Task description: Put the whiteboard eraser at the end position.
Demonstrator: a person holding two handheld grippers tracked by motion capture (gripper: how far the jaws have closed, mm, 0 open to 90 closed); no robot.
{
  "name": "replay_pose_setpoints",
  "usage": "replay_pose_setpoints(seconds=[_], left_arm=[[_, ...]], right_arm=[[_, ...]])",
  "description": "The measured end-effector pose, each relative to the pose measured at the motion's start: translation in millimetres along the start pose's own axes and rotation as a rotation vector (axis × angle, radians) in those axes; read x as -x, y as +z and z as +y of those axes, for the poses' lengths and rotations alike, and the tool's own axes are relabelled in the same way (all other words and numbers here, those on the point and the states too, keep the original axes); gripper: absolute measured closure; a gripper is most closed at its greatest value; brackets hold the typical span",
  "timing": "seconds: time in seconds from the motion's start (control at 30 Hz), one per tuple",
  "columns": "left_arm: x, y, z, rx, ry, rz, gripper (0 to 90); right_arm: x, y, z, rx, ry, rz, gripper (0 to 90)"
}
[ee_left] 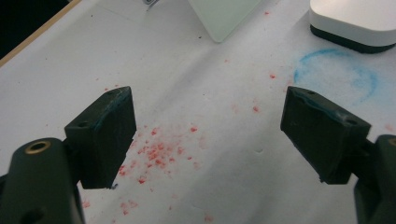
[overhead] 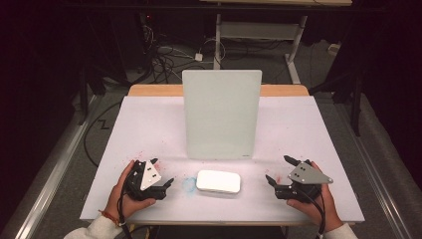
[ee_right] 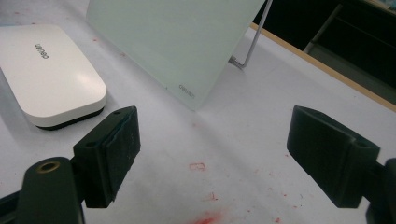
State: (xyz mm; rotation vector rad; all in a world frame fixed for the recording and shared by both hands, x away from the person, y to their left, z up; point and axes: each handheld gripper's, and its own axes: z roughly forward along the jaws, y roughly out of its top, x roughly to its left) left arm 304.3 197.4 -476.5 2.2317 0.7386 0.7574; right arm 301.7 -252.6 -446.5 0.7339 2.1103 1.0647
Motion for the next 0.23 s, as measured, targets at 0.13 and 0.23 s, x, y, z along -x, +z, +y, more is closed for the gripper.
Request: replay_pose_setpoints(seconds=[0.13,0.23], left_arm=[[-0.8,0.4,0.1,0.000,-0.001,0.008,17.9],[-2.3,1.6,0.7,0.001,-0.013,0.015,17.9]], right_arm=[[1.5,0.7,-0.7,0.000,0.004,0.002,18.0],[2.3,0.6,-0.5,0.006,0.009,0.002,18.0]])
